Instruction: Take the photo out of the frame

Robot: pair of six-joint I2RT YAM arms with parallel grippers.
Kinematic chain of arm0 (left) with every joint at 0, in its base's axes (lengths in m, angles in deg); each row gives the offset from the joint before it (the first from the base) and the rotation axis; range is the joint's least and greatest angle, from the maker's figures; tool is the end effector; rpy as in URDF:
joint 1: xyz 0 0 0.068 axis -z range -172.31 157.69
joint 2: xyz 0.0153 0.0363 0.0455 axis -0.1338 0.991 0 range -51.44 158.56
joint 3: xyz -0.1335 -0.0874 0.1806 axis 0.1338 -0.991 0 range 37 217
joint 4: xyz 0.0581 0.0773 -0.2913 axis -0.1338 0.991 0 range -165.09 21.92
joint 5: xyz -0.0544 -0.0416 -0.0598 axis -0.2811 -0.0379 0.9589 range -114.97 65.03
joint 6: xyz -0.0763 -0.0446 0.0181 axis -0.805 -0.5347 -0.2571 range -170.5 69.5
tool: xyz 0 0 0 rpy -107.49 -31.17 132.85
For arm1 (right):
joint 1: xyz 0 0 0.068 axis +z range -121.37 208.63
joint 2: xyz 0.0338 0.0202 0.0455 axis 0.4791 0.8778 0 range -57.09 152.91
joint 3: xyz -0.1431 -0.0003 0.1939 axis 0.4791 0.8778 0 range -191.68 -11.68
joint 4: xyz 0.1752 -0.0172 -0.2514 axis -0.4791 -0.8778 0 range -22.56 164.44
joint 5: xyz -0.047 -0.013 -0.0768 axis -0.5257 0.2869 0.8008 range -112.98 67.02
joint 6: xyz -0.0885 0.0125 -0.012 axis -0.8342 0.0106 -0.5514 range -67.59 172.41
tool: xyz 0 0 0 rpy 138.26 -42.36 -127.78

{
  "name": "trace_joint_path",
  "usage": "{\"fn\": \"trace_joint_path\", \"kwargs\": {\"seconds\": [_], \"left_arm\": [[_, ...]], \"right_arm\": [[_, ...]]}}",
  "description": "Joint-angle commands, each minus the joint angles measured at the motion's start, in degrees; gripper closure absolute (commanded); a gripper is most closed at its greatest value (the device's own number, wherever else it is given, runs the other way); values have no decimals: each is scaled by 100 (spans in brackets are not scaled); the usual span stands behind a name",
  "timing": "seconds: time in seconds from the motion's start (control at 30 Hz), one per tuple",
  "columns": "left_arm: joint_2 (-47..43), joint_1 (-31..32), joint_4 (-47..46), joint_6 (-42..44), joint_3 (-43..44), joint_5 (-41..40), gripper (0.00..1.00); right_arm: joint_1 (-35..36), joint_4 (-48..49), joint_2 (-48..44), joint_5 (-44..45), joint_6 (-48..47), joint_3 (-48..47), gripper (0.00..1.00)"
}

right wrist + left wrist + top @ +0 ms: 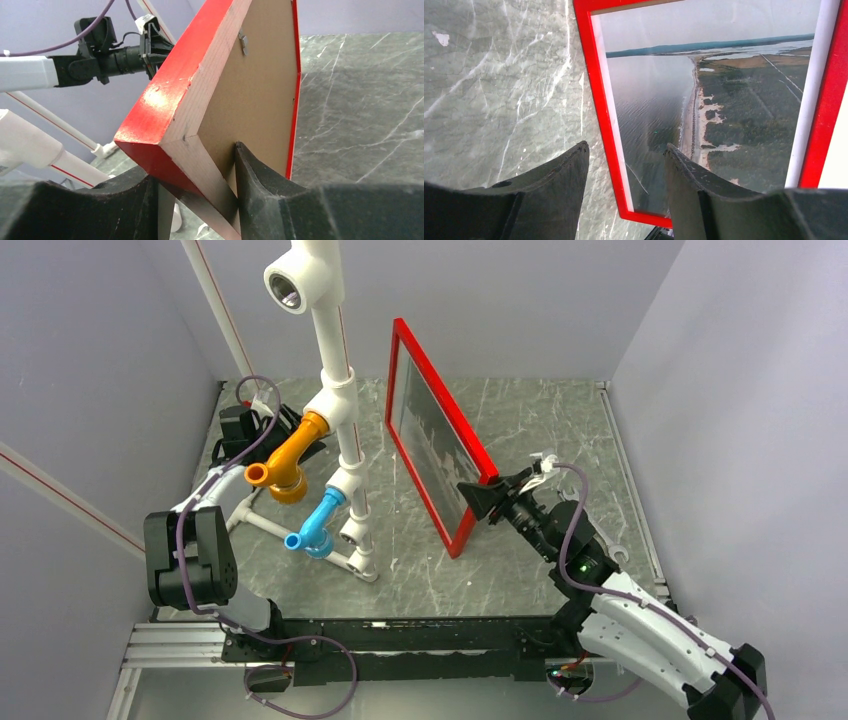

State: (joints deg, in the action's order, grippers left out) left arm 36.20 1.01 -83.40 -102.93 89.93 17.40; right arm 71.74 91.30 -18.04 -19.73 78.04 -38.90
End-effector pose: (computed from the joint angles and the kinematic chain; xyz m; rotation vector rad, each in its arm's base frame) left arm 0.4087 -0.0067 0.1673 -0.5880 2.0454 -1.2376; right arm 0.2174 0.1974 0.2712 -0.1885 1.5422 0.9209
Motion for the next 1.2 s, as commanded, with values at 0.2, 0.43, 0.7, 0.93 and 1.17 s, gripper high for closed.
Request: {"fn": "trace_joint_path", "kwargs": {"seconds": [0.2, 0.43, 0.7, 0.93, 1.17], "left_arm": [[43, -59, -298, -73, 2, 71, 40], [67, -60, -358, -129, -13, 107, 40], [103, -58, -473, -213, -59, 147, 40], [156, -52, -630, -339, -127, 216, 41], [175, -44, -724, -417, -151, 258, 41]], "right_arm": [[-1650, 1034, 388, -2708, 1813, 800, 100], [-2561, 1478, 1072, -3635, 2306, 940, 100], [-3582, 1965, 1947, -4478, 2444, 1194, 100], [-4430, 1446, 2496, -5038, 1983, 1012, 100], [-4898, 1222, 2969, -5301, 1798, 991, 100]]}}
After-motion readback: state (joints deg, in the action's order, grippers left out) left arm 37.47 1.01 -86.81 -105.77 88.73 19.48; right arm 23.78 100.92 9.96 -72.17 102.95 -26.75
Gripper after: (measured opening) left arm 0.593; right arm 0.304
